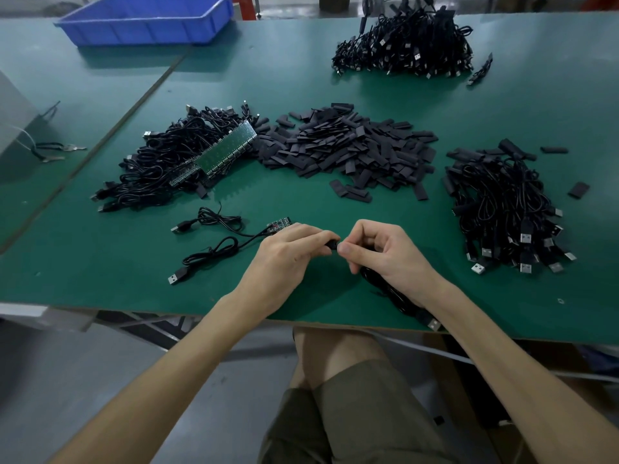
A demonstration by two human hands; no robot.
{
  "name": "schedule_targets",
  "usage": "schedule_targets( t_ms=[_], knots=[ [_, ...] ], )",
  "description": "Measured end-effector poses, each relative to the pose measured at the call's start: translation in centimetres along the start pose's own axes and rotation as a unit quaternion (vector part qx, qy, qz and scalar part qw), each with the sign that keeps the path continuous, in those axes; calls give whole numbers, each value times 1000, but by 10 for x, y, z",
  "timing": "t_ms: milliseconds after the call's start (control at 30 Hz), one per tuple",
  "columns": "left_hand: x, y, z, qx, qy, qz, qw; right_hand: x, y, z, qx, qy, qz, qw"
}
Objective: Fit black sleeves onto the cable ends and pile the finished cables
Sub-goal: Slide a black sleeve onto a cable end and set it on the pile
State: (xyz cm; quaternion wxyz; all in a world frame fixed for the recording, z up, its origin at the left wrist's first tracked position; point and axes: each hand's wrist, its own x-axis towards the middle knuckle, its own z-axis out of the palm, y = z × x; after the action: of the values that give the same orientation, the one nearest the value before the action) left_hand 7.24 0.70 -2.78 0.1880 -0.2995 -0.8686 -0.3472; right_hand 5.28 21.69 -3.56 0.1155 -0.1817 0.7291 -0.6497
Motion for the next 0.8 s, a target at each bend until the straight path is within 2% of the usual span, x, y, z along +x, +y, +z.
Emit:
schedule_targets(
  t_ms=[300, 533, 800],
  knots=[
    [-2, 0, 1, 28, 5, 5, 1000, 0, 1, 0, 2, -2, -3, 1000],
    [0, -1, 0, -36, 19, -51, 998, 1, 1, 3, 13, -1, -5, 1000],
    [0, 1, 1, -49, 13, -44, 998, 1, 0, 7, 21, -3, 0, 1000]
  ],
)
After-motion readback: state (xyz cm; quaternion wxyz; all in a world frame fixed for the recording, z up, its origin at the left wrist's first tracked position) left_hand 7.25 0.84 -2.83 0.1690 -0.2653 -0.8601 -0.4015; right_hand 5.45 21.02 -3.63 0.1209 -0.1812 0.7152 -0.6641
